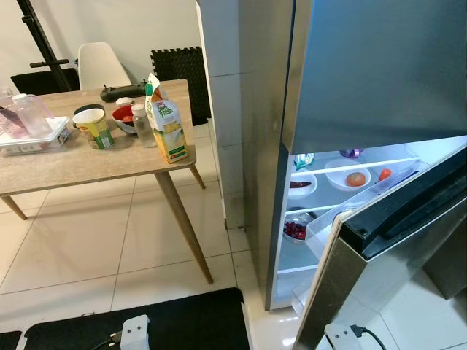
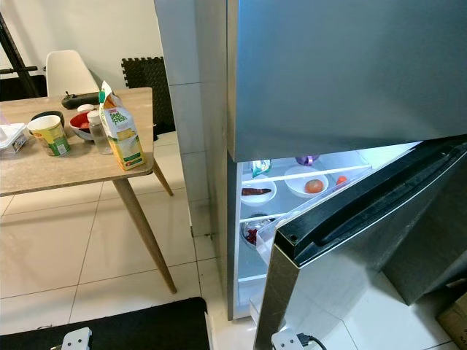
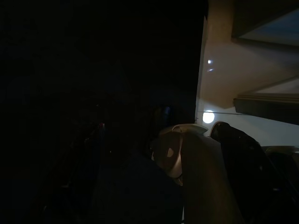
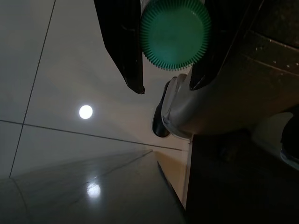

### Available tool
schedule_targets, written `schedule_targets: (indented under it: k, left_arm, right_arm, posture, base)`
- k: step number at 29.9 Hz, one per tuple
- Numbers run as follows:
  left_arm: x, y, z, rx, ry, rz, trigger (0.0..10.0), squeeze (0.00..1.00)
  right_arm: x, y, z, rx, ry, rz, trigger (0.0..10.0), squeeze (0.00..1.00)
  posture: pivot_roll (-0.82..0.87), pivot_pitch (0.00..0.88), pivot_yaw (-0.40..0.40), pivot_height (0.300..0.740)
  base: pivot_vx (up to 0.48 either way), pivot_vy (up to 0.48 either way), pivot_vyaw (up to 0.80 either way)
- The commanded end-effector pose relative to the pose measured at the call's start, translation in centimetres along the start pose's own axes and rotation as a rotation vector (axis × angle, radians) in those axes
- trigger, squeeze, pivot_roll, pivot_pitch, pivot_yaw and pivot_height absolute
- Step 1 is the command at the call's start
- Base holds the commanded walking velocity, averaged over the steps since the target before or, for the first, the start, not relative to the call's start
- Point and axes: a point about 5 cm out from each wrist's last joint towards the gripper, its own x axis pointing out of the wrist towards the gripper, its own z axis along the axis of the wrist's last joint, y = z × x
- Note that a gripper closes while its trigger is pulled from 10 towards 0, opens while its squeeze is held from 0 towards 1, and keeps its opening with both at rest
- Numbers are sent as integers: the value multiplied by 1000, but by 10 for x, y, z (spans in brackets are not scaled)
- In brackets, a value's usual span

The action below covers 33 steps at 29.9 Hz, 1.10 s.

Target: Restocking fridge

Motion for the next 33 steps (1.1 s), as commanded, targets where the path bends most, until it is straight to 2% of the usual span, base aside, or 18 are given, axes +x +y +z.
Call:
schedule_targets:
  k: [1, 17, 25, 33]
  left_arm:
    - [0, -2, -6, -1, 24, 1, 10000, 0]
    - [-4, 6, -12, 12, 42, 9, 10000, 0]
    - [-3, 3, -14, 17, 47, 2, 10000, 0]
    - [-3, 5, -10, 40, 43, -15, 10000, 0]
  right_arm:
    - [1, 2, 4, 1, -5, 3, 10000, 0]
    - [1, 8, -3, -3, 14, -5, 10000, 0]
    - [2, 8, -4, -7, 17, -12, 10000, 0]
    - [2, 10, -6, -20, 20, -59, 10000, 0]
  posture:
    - [-66, 0, 13, 740]
    - [-48, 0, 25, 740]
    - [-49, 0, 29, 740]
    - [-26, 13, 50, 740]
  base:
    - [0, 0, 0]
    - [0, 0, 0]
    - [0, 0, 0]
    - [0, 0, 0]
